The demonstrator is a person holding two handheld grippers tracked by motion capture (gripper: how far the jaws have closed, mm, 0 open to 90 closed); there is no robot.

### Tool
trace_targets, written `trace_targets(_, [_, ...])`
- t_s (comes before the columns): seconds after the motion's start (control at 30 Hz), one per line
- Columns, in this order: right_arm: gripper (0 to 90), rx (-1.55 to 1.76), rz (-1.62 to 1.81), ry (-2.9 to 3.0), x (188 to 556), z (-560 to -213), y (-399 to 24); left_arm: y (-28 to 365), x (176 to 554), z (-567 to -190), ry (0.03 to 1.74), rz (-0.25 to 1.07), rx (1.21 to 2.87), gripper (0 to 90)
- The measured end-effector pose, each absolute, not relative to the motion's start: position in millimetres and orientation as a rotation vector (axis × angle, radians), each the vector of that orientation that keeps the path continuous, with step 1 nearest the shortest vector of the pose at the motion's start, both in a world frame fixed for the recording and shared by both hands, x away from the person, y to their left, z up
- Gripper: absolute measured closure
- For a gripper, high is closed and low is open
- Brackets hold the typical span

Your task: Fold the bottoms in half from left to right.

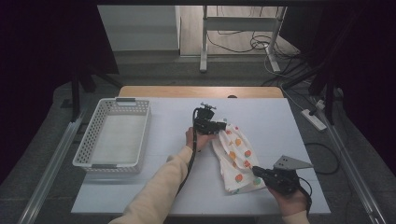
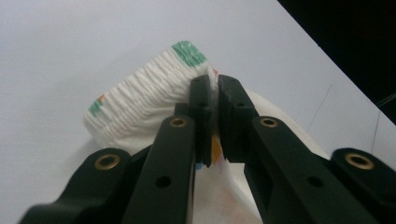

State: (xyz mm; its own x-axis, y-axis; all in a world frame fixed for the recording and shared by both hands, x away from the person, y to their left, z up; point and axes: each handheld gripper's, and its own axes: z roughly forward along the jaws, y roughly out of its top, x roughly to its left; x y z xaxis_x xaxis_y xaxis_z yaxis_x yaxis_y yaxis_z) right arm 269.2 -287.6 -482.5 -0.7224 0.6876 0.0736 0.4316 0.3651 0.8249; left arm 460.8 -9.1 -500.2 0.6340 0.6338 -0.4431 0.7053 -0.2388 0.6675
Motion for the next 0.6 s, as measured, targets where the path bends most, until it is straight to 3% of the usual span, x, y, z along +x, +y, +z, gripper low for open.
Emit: trace_targets(0.6, [86.9, 1.063, 1.241, 2.315, 270.6, -485.9, -299.4, -30.6, 469.8, -509.7, 1.037, -0.123, 1.953, 81.1])
